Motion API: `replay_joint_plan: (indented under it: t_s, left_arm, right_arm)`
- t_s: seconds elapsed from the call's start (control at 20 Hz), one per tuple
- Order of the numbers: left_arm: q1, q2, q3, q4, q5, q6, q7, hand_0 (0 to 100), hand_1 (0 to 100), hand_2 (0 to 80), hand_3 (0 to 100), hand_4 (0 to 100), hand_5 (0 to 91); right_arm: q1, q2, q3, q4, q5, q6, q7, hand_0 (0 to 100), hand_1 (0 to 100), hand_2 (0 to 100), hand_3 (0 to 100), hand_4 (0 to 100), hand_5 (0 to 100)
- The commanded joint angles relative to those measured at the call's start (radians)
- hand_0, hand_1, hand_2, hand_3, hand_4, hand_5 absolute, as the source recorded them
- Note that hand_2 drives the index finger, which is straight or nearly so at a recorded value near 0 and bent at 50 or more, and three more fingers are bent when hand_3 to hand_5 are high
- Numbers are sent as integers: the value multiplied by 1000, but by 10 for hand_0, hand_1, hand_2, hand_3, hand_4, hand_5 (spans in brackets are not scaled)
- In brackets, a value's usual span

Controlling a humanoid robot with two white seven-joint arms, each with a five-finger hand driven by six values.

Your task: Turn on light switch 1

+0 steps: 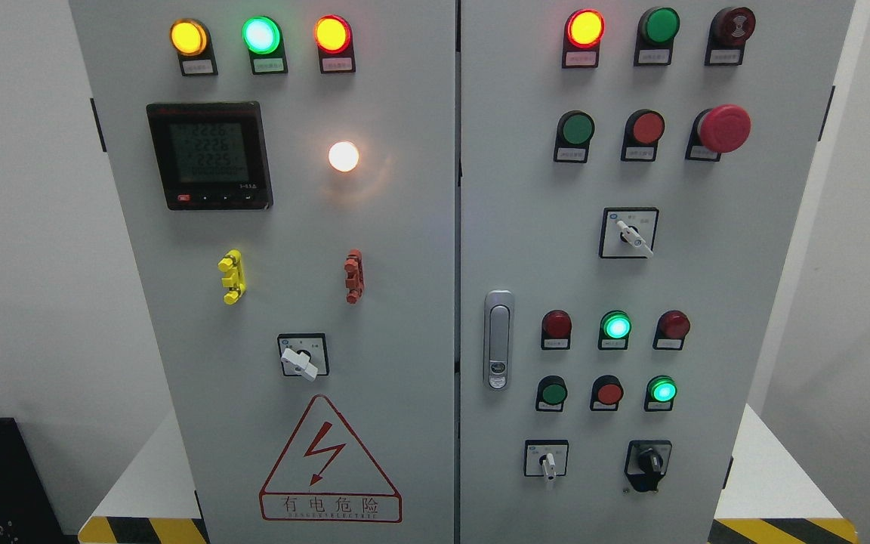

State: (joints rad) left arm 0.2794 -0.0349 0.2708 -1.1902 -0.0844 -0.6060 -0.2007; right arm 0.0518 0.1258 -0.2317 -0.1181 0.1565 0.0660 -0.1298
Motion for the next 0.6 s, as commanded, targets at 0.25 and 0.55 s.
replay_joint_plan:
  t_s: [0.25, 0.55]
  left_arm:
    - [41, 112, 62, 922, -46, 398, -20, 221, 265, 0, 0, 30, 0]
    - [29, 109, -71, 922, -72, 512, -8, 229, 229, 0, 0, 0, 0]
  right_arm:
    - [0, 0, 0, 0, 0, 0, -1, 308, 0, 0, 0, 0, 0]
    - [0, 0, 0, 0, 0, 0, -1, 308, 0, 0, 0, 0, 0]
